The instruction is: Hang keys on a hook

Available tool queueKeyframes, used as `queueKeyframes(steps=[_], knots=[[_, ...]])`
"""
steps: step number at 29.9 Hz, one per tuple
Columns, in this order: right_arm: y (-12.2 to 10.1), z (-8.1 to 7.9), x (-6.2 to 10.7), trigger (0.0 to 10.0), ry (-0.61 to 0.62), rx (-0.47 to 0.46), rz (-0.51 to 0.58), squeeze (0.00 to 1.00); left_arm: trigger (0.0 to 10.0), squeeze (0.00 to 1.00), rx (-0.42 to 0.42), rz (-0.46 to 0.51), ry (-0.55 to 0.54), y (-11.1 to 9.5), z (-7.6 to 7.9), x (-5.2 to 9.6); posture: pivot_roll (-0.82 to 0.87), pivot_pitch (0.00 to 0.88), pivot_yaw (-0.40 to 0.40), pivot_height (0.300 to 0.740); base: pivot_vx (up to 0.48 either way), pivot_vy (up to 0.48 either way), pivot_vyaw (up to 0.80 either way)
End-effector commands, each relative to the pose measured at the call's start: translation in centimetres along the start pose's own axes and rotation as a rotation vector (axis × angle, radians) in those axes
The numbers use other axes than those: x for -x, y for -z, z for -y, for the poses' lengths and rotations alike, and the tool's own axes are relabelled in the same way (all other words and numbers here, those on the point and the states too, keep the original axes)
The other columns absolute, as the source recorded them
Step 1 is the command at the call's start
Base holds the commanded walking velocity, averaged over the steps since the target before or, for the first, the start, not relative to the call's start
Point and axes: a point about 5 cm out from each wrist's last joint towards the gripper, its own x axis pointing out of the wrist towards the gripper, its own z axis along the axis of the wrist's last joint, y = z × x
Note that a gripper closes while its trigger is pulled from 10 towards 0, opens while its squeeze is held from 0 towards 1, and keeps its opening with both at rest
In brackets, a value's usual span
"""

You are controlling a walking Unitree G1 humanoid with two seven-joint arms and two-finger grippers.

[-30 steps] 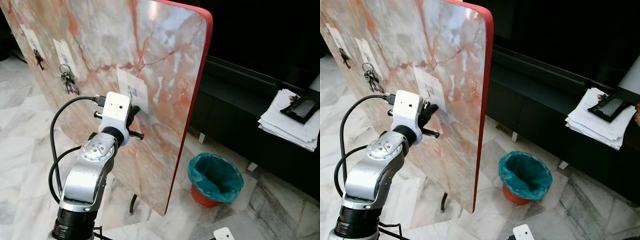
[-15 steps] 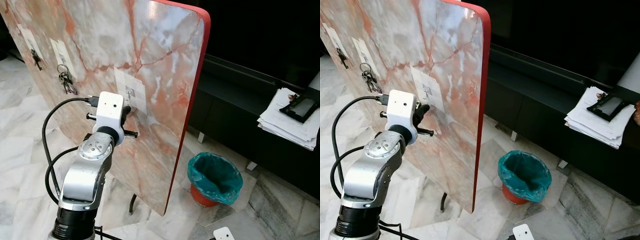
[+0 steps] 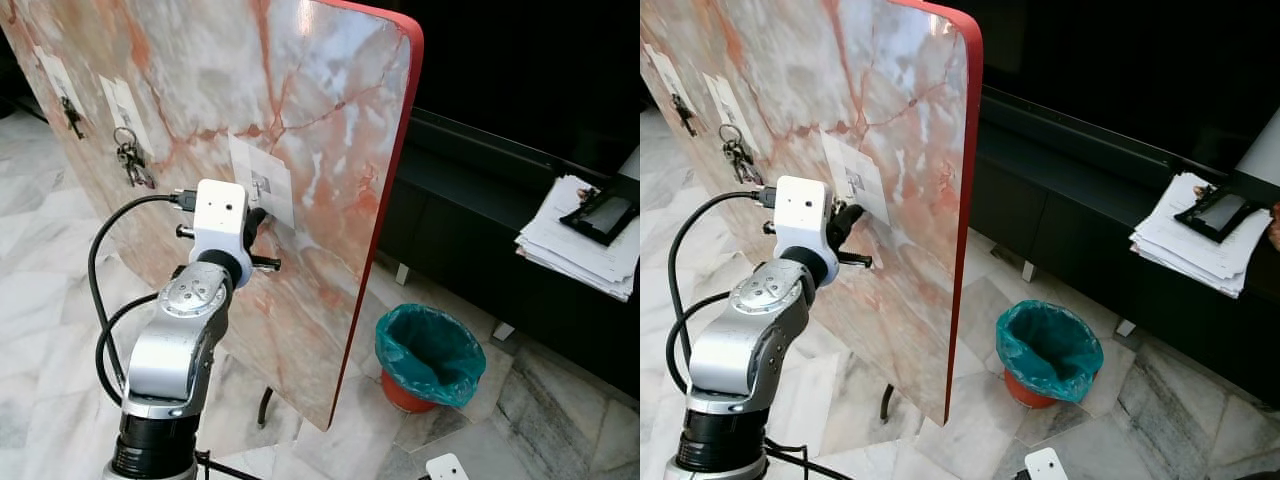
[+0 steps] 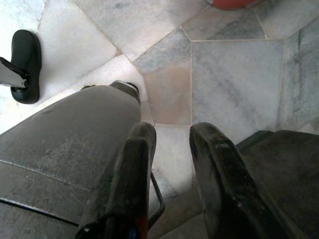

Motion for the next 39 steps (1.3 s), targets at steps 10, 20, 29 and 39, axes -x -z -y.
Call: queueKeyframes(steps=[10,20,29,39], knots=[[0.6,-0.6,0.0,10.0,-0.007,0.01,-0.026,0.0,10.0,0.0,0.019,-0.025,0.056,0.8,0.2,0.0,-0.08,0.0,-0.006,0.74,0.0,0.0,0.0],[0.7,-0.7,0.0,10.0,-0.002,0.016,-0.031,0.0,10.0,0.0,-0.005,-0.038,0.052,1.3,-0.1,0.1,-0.07,0.0,-0.014,0.74,0.0,0.0,0.0],[1.0,-0.8,0.0,10.0,-0.001,0.039,-0.039,0.0,10.0,0.0,-0.023,-0.014,0.021,0.9,-0.7,0.1,-0.07,0.0,-0.016,0.74,0.0,0.0,0.0],[2.0,-1.1,0.1,10.0,-0.001,0.04,-0.064,0.0,10.0,0.0,-0.02,-0.006,0.041,0.8,-0.4,-0.5,-0.06,0.0,-0.013,0.74,0.0,0.0,0.0]])
